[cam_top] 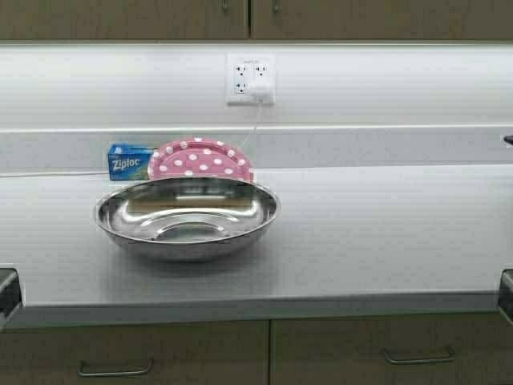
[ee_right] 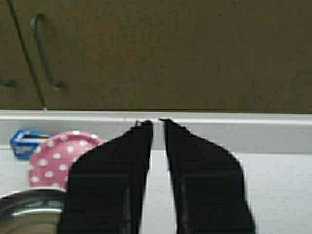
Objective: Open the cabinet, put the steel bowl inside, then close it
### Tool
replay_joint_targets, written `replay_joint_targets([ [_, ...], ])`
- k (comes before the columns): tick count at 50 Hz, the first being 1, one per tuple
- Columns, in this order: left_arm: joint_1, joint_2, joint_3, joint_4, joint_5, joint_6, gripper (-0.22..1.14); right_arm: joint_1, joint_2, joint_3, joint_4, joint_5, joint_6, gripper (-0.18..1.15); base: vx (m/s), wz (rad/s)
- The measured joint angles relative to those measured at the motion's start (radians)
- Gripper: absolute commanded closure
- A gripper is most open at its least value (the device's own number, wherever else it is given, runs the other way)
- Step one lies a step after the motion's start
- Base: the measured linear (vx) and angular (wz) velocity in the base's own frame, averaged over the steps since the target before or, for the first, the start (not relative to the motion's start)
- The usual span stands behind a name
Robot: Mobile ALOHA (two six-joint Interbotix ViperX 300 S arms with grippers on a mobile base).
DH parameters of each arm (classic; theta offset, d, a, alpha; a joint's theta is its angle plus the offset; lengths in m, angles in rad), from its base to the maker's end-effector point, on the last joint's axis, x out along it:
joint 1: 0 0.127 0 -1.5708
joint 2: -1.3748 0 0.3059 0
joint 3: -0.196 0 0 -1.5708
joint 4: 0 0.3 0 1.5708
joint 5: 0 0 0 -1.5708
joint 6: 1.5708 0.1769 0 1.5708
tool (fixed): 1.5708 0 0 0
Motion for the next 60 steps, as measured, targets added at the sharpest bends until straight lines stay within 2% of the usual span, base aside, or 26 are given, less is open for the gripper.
replay_joint_targets([
  [5, -0.087, 0.077, -0.037, 0.000, -0.026, 0.003, -0.11, 0.075, 0.127, -0.051, 0.000, -0.066, 0.000, -0.06, 0.07, -0.01],
  [11, -0.175, 0.206, -0.103, 0.000, -0.087, 0.009, -0.11, 0.147, 0.279, -0.130, 0.005, -0.152, -0.005, -0.07, 0.05, 0.00],
  [22, -0.281, 0.512, -0.284, -0.037, -0.215, 0.060, -0.11, 0.175, 0.480, -0.318, 0.014, -0.198, -0.040, -0.07, 0.03, 0.01],
  [27, -0.328, 0.643, -0.382, -0.104, -0.267, 0.121, -0.11, 0.206, 0.561, -0.407, 0.035, -0.199, -0.092, -0.07, 0.01, 0.00],
  [32, -0.371, 0.761, -0.479, -0.225, -0.330, 0.215, -0.11, 0.236, 0.634, -0.482, 0.107, -0.199, -0.149, -0.07, 0.01, 0.01],
  [37, -0.388, 0.844, -0.548, -0.348, -0.393, 0.304, -0.11, 0.252, 0.684, -0.532, 0.209, -0.198, -0.207, -0.07, 0.01, 0.00],
  [43, -0.390, 0.904, -0.598, -0.437, -0.454, 0.348, -0.11, 0.247, 0.732, -0.583, 0.314, -0.196, -0.299, -0.07, 0.00, 0.00],
  [60, -0.391, 0.973, -0.646, -0.465, -0.491, 0.353, -0.11, 0.296, 0.805, -0.690, 0.500, -0.196, -0.517, -0.07, 0.00, 0.00],
])
